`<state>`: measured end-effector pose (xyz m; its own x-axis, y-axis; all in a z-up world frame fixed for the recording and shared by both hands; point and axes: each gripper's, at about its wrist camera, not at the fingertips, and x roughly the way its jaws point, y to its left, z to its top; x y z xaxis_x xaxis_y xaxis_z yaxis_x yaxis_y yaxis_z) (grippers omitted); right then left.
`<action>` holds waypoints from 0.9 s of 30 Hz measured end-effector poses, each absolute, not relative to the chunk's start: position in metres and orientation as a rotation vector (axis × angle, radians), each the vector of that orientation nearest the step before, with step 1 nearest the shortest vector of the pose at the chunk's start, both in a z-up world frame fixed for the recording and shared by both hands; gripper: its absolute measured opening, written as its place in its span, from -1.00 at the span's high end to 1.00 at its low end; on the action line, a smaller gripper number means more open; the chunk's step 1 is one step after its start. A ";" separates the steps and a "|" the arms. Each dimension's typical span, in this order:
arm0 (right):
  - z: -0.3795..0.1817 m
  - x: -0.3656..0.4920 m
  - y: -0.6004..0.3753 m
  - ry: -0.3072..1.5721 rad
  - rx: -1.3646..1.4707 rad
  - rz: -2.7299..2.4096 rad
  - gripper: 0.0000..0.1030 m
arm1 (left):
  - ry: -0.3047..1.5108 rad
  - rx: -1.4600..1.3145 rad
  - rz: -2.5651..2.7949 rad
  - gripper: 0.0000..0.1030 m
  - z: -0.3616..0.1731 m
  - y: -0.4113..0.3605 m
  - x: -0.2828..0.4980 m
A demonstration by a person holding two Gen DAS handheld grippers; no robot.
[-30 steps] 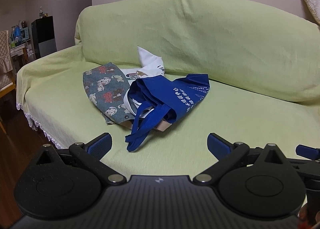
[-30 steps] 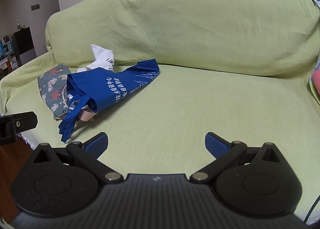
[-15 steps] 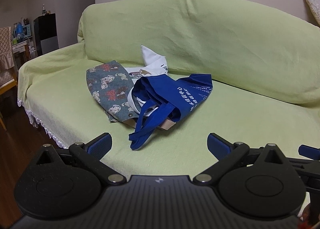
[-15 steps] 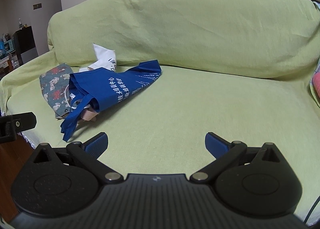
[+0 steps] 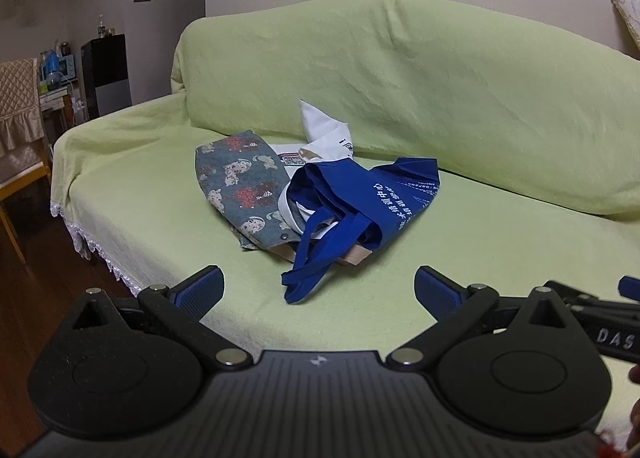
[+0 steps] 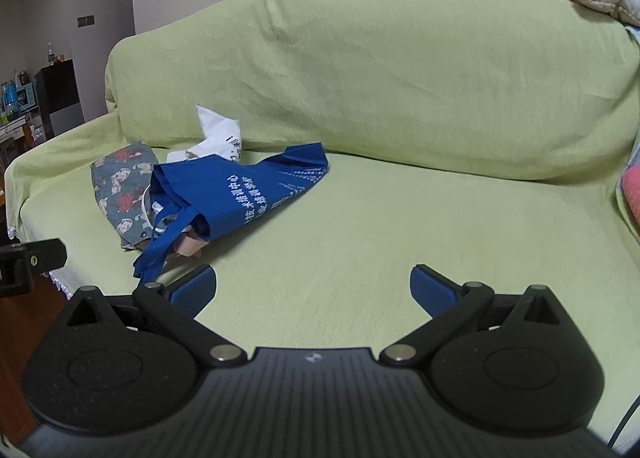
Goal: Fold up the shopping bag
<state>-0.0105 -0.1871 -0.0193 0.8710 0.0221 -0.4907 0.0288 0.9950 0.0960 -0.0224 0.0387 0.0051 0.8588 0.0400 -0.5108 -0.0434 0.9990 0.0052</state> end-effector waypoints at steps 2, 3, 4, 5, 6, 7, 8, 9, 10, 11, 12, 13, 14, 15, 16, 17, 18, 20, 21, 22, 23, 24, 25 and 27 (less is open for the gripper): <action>-0.018 -0.012 -0.188 0.496 0.087 -0.008 -0.99 | 0.539 -0.011 0.039 -0.98 0.004 0.041 -0.022; -0.018 -0.012 -0.189 0.486 0.080 -0.010 -0.99 | 0.542 -0.018 0.038 -0.98 0.004 0.043 -0.021; -0.018 -0.013 -0.190 0.477 0.073 -0.012 -0.99 | 0.547 -0.029 0.037 -0.98 0.003 0.045 -0.020; -0.017 -0.014 -0.190 0.467 0.065 -0.015 -0.99 | 0.552 -0.040 0.037 -0.98 0.003 0.047 -0.019; -0.017 -0.015 -0.192 0.444 0.071 -0.019 -0.99 | 0.552 -0.053 0.036 -0.98 0.003 0.049 -0.019; -0.017 -0.016 -0.193 0.418 0.079 -0.024 -0.99 | 0.549 -0.066 0.034 -0.98 0.002 0.052 -0.019; -0.017 -0.018 -0.195 0.392 0.087 -0.029 -0.99 | 0.549 -0.078 0.031 -0.98 0.001 0.056 -0.019; -0.018 -0.022 -0.193 0.355 0.110 -0.029 -0.99 | 0.553 -0.089 0.028 -0.98 0.001 0.059 -0.017; -0.018 -0.024 -0.195 0.333 0.140 -0.023 -0.99 | 0.560 -0.095 0.030 -0.98 0.000 0.061 -0.014; -0.018 -0.024 -0.198 0.322 0.170 -0.014 -0.99 | 0.568 -0.096 0.034 -0.98 -0.001 0.062 -0.011; -0.018 -0.023 -0.200 0.322 0.188 -0.003 -0.99 | 0.576 -0.098 0.038 -0.98 -0.002 0.064 -0.008; -0.018 -0.021 -0.202 0.326 0.203 0.008 -0.99 | 0.584 -0.099 0.042 -0.98 -0.003 0.065 -0.005; -0.019 -0.017 -0.202 0.333 0.194 0.013 -0.99 | 0.592 -0.101 0.047 -0.98 -0.003 0.067 -0.002; -0.020 -0.014 -0.201 0.340 0.179 0.016 -0.99 | 0.598 -0.098 0.050 -0.98 -0.004 0.068 0.002; -0.021 -0.010 -0.199 0.348 0.164 0.020 -0.99 | 0.603 -0.092 0.054 -0.98 -0.007 0.069 0.005; -0.023 -0.007 -0.198 0.356 0.150 0.023 -0.99 | 0.608 -0.085 0.059 -0.98 -0.010 0.070 0.008; -0.024 -0.003 -0.197 0.363 0.135 0.027 -0.99 | 0.613 -0.077 0.061 -0.98 -0.012 0.071 0.011; -0.029 0.011 -0.189 0.408 0.087 0.054 -0.98 | 0.625 -0.059 0.069 -0.98 -0.014 0.072 0.021; -0.032 0.018 -0.185 0.433 0.062 0.069 -0.98 | 0.630 -0.049 0.076 -0.98 -0.015 0.074 0.027; -0.035 0.026 -0.181 0.457 0.036 0.083 -0.98 | 0.634 -0.039 0.082 -0.98 -0.016 0.075 0.033; -0.039 0.032 -0.170 0.471 0.013 0.090 -0.98 | 0.638 -0.029 0.090 -0.98 -0.016 0.077 0.039; -0.042 0.039 -0.163 0.476 -0.006 0.108 -0.98 | 0.641 -0.022 0.098 -0.98 -0.017 0.079 0.046; -0.044 0.047 -0.157 0.482 -0.027 0.127 -0.98 | 0.642 -0.020 0.106 -0.98 -0.017 0.083 0.053; -0.048 0.064 -0.143 0.482 -0.074 0.146 -0.98 | 0.646 -0.026 0.122 -0.98 -0.019 0.090 0.068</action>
<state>0.0637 -0.1430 -0.0481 0.8757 0.1226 -0.4671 -0.1578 0.9868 -0.0367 0.0679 0.0900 -0.0185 0.7912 0.1057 -0.6023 -0.1219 0.9924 0.0140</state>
